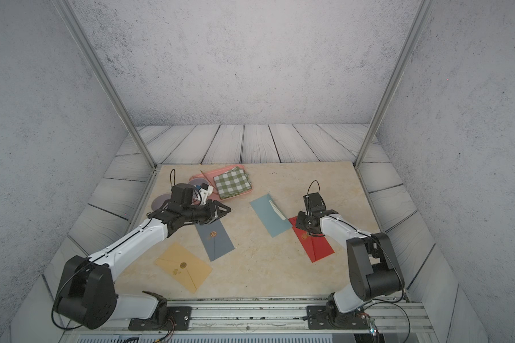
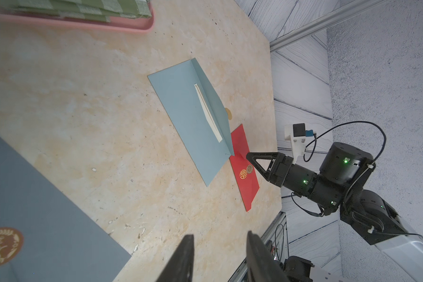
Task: Open the envelope
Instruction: Place the envelope at the center of the board, then adjust the envelope at the center of the board.
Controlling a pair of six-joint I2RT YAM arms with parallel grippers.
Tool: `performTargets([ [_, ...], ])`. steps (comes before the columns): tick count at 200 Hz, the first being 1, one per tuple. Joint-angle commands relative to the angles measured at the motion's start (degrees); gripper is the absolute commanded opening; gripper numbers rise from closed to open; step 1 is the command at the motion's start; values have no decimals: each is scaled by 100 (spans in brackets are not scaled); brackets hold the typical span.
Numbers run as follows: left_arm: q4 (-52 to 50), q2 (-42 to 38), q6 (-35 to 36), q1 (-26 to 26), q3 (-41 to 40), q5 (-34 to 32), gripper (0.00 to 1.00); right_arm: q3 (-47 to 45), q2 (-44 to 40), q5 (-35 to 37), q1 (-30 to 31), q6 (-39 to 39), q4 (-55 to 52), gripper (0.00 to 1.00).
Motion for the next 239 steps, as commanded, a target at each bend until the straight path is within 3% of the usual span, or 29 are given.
performTargets([
  [1,44,21,120,-34,-58,-11,39,-229,-33,-69,-180,156,-75,46],
  [20,59,26,152,-52,-57,14,39,-312,170,-432,-340,102,107,47],
  [48,8,184,266,-162,46,133,39,-210,450,-339,-422,73,-76,47],
  [86,-155,609,565,-671,387,86,40,-170,461,-490,-458,224,-289,47],
  [124,-428,1630,930,-1431,1135,55,40,-221,415,-718,-456,261,-491,47],
  [143,-572,2193,1057,-1726,1595,4,40,-222,310,-309,-512,281,-538,47],
  [163,-802,2779,1241,-1983,2158,-119,40,-28,530,-623,-549,57,-689,46],
  [239,-1057,4267,1367,-2275,3393,-366,38,334,298,-653,-548,-192,-1099,47],
])
